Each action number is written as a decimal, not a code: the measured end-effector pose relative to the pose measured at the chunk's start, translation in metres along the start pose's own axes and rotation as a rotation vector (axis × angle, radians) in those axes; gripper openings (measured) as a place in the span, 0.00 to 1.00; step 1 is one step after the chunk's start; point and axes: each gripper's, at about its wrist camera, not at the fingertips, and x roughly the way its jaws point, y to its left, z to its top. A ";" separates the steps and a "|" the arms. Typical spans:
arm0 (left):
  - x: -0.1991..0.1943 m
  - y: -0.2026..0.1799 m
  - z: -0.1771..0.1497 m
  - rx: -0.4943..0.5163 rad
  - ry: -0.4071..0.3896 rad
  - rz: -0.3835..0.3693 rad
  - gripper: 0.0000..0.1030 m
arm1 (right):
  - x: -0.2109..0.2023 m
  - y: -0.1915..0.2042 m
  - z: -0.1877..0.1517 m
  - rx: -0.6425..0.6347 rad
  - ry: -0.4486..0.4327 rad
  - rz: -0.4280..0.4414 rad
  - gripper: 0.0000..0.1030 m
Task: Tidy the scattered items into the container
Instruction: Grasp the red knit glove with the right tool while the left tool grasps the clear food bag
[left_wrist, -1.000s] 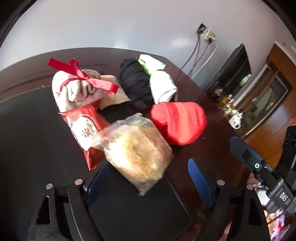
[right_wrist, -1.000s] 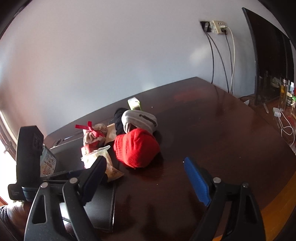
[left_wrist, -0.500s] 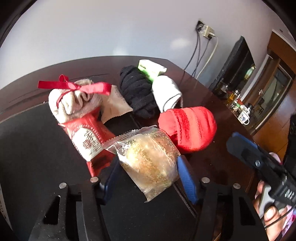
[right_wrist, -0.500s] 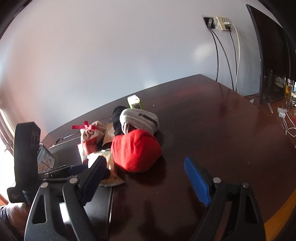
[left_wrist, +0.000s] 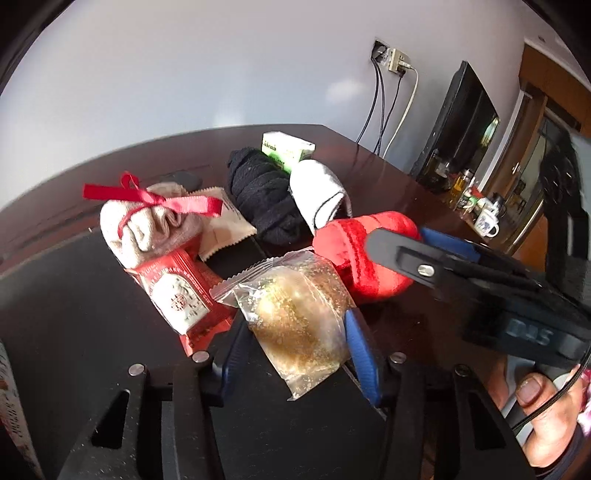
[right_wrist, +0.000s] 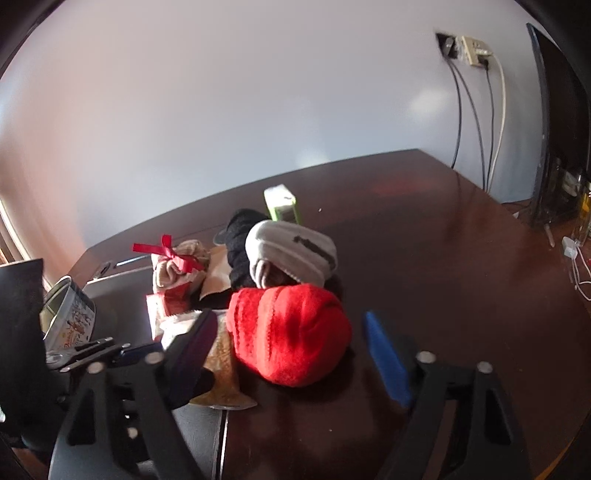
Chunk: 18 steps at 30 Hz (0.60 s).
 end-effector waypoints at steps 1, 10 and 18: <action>0.001 -0.003 0.001 0.011 -0.003 0.010 0.52 | 0.003 -0.002 -0.001 0.007 0.009 0.004 0.64; 0.002 -0.005 0.003 0.034 -0.011 0.042 0.51 | 0.010 -0.014 -0.002 0.043 0.040 0.043 0.45; -0.001 -0.005 0.003 0.031 -0.018 0.041 0.49 | 0.006 -0.018 -0.006 0.076 0.028 0.066 0.42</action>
